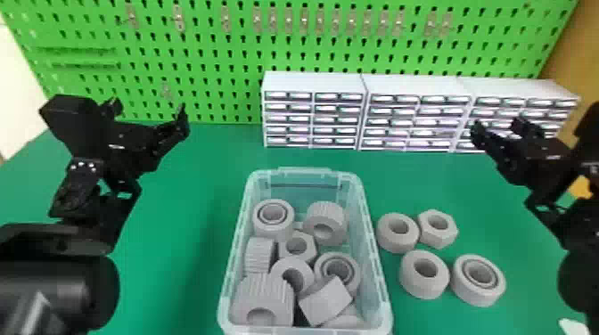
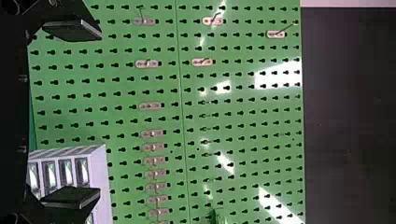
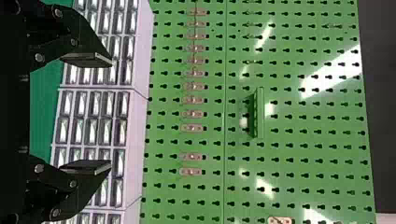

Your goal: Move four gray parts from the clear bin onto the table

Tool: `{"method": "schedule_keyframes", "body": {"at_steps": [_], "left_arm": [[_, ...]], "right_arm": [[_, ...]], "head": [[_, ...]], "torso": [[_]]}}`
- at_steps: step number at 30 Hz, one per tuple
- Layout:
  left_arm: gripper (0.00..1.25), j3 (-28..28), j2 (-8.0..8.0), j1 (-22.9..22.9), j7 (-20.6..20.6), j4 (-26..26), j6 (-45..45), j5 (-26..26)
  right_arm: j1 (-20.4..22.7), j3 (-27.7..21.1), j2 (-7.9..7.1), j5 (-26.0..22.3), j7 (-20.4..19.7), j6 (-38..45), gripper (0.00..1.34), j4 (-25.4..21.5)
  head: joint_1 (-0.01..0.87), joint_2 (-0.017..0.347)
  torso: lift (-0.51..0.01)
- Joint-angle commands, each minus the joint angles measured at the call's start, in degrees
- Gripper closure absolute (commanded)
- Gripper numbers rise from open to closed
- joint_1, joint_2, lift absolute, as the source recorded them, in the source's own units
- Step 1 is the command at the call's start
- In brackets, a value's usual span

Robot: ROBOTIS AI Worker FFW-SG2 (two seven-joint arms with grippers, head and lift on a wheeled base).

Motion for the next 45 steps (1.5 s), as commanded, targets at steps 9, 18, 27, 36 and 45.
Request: {"method": "schedule_keyframes", "body": {"at_steps": [9,18,27,36,45], "left_arm": [[0.11,0.03,0.04,0.00,0.00,0.00,0.00,0.00],[0.11,0.03,0.04,0.00,0.00,0.00,0.00,0.00],[0.11,0.12,-0.05,0.00,0.00,0.00,0.00,0.00],[0.11,0.12,-0.05,0.08,0.00,0.00,0.00,0.00],[0.11,0.12,0.04,0.08,0.00,0.00,0.00,0.00]], "right_arm": [[0.00,0.04,0.07,0.09,0.00,0.00,0.49,0.00],[0.00,0.04,0.07,0.09,0.00,0.00,0.49,0.00],[0.00,0.13,-0.01,0.09,0.00,0.00,0.49,0.00],[0.09,0.13,0.07,0.09,0.00,0.00,0.49,0.00],[0.09,0.21,0.07,0.09,-0.09,0.00,0.49,0.00]], "head": [[0.678,0.034],[0.678,0.034],[0.678,0.034],[0.678,0.034],[0.678,0.034]], "torso": [[-0.050],[-0.050],[-0.050],[-0.050],[-0.050]]}}
